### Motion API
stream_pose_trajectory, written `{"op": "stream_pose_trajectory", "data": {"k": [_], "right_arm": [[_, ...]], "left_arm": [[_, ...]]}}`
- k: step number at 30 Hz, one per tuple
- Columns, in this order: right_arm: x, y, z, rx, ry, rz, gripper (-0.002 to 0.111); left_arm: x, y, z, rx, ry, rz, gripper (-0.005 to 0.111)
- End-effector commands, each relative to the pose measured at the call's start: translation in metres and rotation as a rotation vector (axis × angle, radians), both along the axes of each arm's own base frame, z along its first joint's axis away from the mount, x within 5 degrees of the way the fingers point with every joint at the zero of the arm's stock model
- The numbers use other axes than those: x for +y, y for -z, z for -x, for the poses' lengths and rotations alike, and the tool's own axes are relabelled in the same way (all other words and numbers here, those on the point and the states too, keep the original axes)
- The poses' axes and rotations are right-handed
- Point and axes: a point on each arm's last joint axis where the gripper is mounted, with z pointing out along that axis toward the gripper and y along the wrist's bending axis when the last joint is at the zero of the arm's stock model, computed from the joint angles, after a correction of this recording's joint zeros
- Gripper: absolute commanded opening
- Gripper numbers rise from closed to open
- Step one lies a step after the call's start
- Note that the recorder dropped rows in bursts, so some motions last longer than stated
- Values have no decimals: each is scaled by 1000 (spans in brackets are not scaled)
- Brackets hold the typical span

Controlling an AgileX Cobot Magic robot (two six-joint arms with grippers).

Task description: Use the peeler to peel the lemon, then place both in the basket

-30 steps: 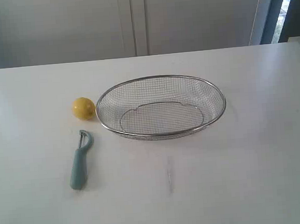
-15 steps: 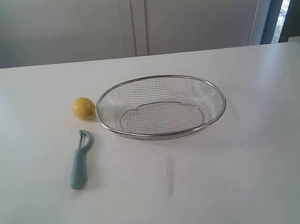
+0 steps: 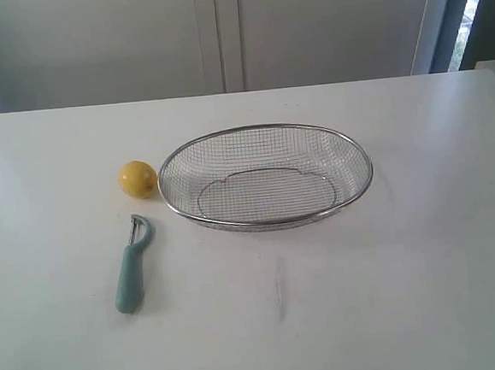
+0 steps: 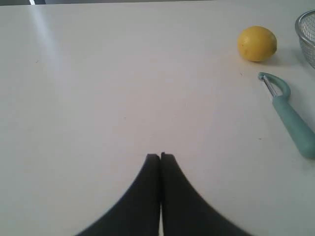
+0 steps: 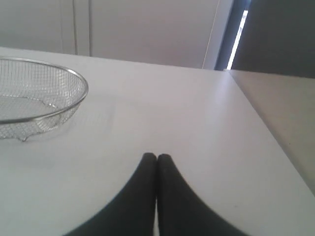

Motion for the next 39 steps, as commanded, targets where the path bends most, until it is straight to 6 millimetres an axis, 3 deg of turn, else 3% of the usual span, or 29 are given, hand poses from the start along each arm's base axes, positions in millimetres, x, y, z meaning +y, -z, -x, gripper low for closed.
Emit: {"op": "stream_pose_trajectory", "data": {"k": [1, 12, 20, 26, 35, 39], "right_arm": [[0, -11, -1, -125, 3, 7, 0], [0, -36, 2, -411, 3, 12, 0], [0, -40, 3, -446, 2, -17, 0], [0, -48, 5, -548, -26, -265, 0], [-1, -55, 8, -626, -34, -285, 0], [-5, -58, 10, -675, -12, -384, 0]], "left_arm": [[0, 1, 0, -1, 1, 4, 0], [0, 1, 0, -1, 1, 4, 0], [0, 1, 0, -1, 1, 4, 0], [0, 1, 0, -1, 1, 4, 0], [0, 1, 0, -1, 1, 4, 0], [0, 1, 0, -1, 1, 4, 0]]}}
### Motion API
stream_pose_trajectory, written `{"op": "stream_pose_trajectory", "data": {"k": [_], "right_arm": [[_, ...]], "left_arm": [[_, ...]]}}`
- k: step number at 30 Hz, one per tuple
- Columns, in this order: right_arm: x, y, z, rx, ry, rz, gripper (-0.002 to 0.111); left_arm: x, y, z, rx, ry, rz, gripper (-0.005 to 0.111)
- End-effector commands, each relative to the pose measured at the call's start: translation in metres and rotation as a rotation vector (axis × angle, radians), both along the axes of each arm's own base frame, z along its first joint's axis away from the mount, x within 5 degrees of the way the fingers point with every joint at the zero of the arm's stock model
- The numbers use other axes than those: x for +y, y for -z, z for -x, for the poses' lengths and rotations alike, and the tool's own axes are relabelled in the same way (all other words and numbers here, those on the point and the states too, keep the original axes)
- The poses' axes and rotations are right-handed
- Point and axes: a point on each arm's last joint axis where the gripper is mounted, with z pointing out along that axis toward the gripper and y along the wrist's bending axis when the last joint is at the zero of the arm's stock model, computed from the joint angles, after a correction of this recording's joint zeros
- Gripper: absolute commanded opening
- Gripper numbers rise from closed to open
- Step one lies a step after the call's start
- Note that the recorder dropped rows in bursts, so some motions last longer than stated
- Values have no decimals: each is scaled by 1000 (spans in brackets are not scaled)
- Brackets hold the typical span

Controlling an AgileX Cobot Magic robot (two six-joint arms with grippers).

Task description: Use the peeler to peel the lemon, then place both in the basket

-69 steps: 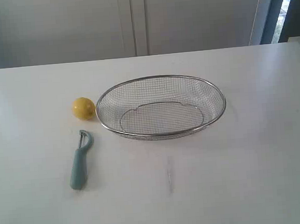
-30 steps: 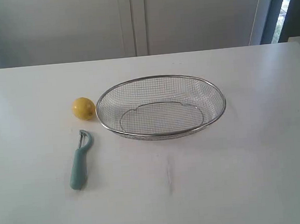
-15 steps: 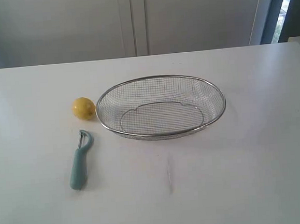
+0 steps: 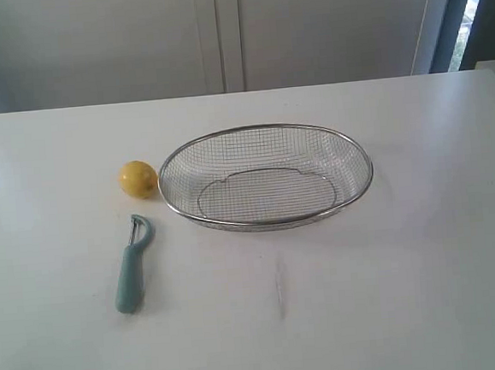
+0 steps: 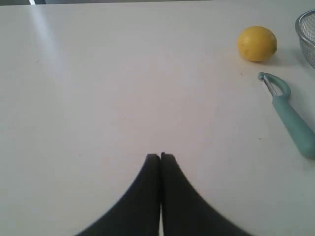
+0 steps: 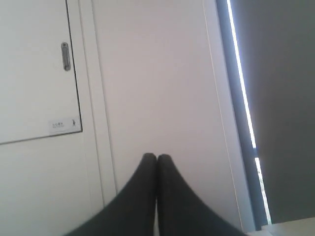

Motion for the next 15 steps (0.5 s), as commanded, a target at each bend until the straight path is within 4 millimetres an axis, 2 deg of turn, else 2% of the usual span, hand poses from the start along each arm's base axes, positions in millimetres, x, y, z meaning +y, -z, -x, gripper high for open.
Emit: {"op": "stream_pose_trajectory", "data": {"k": [1, 5, 7, 15], "right_arm": [[-4, -3, 2, -45, 0, -104, 0], [-2, -3, -4, 124, 10, -33, 0], [0, -2, -12, 273, 0, -19, 0], [3, -5, -53, 761, -40, -23, 0]], "left_arm": [[0, 1, 0, -1, 1, 4, 0], [0, 1, 0, -1, 1, 4, 0], [0, 1, 0, -1, 1, 4, 0], [0, 1, 0, -1, 1, 4, 0]]}}
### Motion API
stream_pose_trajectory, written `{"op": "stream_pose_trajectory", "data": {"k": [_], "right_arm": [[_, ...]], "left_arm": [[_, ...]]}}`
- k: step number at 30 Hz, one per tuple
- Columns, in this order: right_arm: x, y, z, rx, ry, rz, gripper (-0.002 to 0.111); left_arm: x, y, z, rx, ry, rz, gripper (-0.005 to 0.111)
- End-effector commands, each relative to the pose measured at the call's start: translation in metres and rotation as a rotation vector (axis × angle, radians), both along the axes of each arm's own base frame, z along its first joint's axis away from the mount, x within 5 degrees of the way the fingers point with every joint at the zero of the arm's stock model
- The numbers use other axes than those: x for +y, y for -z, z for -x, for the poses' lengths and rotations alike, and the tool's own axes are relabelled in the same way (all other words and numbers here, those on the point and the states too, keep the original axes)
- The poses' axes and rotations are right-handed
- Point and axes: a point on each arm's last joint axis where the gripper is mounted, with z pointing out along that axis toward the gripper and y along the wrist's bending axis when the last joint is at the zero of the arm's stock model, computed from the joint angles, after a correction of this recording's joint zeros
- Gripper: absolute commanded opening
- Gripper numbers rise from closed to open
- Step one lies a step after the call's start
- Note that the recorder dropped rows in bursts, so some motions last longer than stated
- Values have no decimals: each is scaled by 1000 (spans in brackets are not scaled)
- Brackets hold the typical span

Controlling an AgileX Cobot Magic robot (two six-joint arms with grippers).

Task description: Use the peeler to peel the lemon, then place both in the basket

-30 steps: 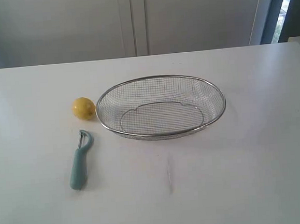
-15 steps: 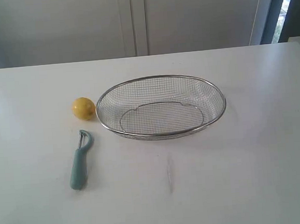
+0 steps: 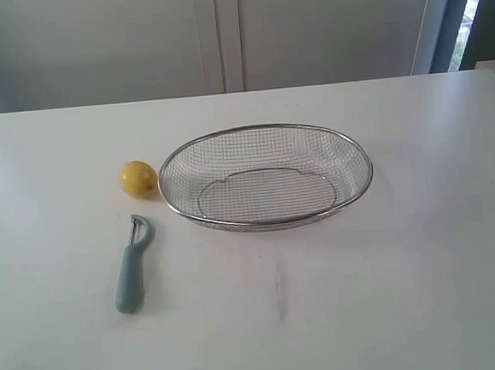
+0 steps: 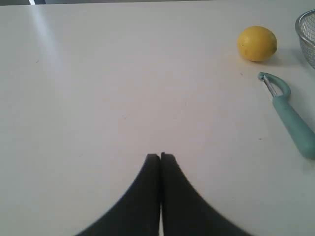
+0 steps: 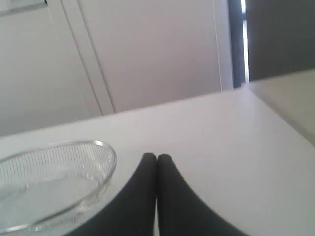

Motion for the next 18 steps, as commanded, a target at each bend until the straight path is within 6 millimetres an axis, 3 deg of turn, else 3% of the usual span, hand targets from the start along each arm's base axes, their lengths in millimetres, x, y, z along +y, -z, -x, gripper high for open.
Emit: {"op": "stream_pose_trajectory", "data": {"k": [1, 9, 13, 18], "right_arm": [[1, -8, -22, 238, -23, 4, 0], [9, -30, -70, 607, -151, 41, 0], [24, -50, -93, 618, -272, 69, 0], [58, -83, -126, 588, -423, 116, 0]], "left_arm": [[0, 1, 0, -1, 1, 4, 0], [0, 1, 0, -1, 1, 4, 0], [0, 1, 0, -1, 1, 4, 0], [0, 1, 0, -1, 1, 4, 0]]}}
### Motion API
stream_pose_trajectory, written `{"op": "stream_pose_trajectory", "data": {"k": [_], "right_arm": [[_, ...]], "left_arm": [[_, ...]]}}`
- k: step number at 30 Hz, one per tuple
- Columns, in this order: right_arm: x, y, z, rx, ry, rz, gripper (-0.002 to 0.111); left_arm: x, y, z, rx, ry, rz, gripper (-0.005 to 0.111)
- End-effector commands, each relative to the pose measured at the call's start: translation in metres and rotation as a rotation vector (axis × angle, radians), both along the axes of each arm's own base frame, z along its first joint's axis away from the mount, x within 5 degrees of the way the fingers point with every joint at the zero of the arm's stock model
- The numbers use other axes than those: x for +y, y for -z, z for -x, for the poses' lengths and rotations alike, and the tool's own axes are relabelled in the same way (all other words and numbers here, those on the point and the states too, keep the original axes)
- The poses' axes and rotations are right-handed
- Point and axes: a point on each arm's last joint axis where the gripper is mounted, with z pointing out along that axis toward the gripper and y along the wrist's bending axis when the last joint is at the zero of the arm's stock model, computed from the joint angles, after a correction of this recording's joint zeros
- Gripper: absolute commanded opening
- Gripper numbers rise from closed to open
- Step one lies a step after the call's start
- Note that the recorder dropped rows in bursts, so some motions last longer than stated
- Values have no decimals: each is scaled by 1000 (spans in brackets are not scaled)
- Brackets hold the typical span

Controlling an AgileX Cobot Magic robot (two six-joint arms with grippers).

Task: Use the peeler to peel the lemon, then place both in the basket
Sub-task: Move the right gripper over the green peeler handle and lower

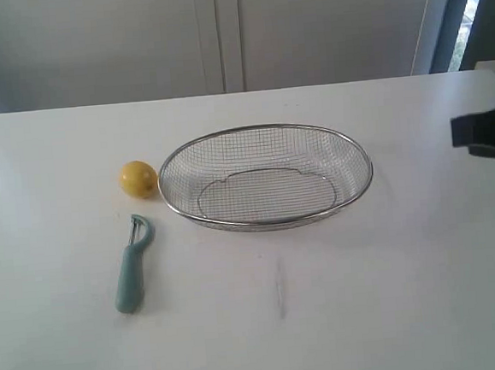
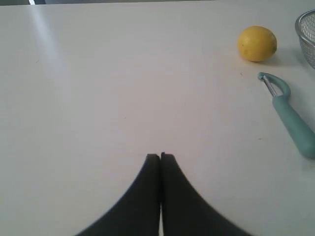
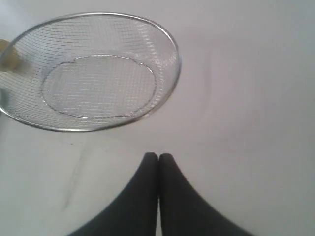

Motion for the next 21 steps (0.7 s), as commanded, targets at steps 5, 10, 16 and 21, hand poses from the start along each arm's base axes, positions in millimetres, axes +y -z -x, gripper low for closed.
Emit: {"op": "stream_pose_trajectory", "data": {"k": [5, 10, 16, 21], "right_arm": [[68, -34, -52, 19, -258, 53, 0], [123, -31, -79, 61, -355, 104, 0], [189, -12, -93, 134, -425, 216, 0], [253, 12, -98, 174, -483, 262, 0]], "left_arm": [[0, 1, 0, -1, 1, 4, 0], [0, 1, 0, -1, 1, 4, 0], [0, 1, 0, -1, 1, 4, 0], [0, 1, 0, -1, 1, 4, 0]]}}
